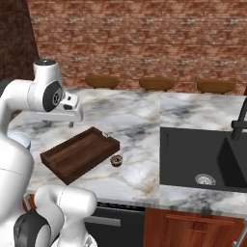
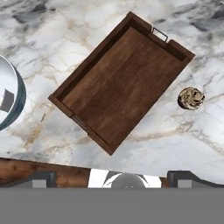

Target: Place the bowl with cake and the cupcake onto the tray.

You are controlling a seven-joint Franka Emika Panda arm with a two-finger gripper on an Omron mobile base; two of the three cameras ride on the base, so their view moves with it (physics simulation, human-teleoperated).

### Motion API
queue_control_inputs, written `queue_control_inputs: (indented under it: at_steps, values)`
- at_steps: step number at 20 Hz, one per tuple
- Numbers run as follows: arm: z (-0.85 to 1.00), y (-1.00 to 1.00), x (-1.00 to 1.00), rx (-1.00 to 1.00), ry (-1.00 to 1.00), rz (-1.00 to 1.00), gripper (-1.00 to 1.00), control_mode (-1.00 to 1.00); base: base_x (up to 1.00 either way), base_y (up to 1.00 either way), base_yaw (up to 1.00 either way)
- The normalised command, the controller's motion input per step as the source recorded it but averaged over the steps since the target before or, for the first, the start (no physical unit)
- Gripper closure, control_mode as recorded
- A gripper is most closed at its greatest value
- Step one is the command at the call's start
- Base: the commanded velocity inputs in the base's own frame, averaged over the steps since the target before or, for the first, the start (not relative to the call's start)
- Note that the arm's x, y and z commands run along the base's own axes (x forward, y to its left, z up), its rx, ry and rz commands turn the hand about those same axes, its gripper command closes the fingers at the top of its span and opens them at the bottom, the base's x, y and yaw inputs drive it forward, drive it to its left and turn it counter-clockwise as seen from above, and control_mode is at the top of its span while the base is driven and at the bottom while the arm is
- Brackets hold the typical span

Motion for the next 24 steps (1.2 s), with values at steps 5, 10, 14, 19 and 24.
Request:
queue_control_inputs:
  at_steps: [5,10,14,19,24]
  values:
    - [-0.31,0.5,0.02,0.03,-0.03,0.0,-1.0,-1.0,0.0,0.0,0.0]
    - [-0.18,0.89,0.0,-0.01,-0.02,0.0,-1.0,-1.0,0.0,0.0,0.0]
    - [0.0,0.78,0.0,-0.01,-0.06,0.0,-1.0,-1.0,0.0,0.0,0.0]
    - [0.0,0.64,0.0,0.0,-0.09,0.0,-1.0,-1.0,0.0,0.0,0.0]
    - [-0.08,0.46,0.18,0.0,-0.07,0.0,-1.0,-1.0,0.0,0.0,0.0]
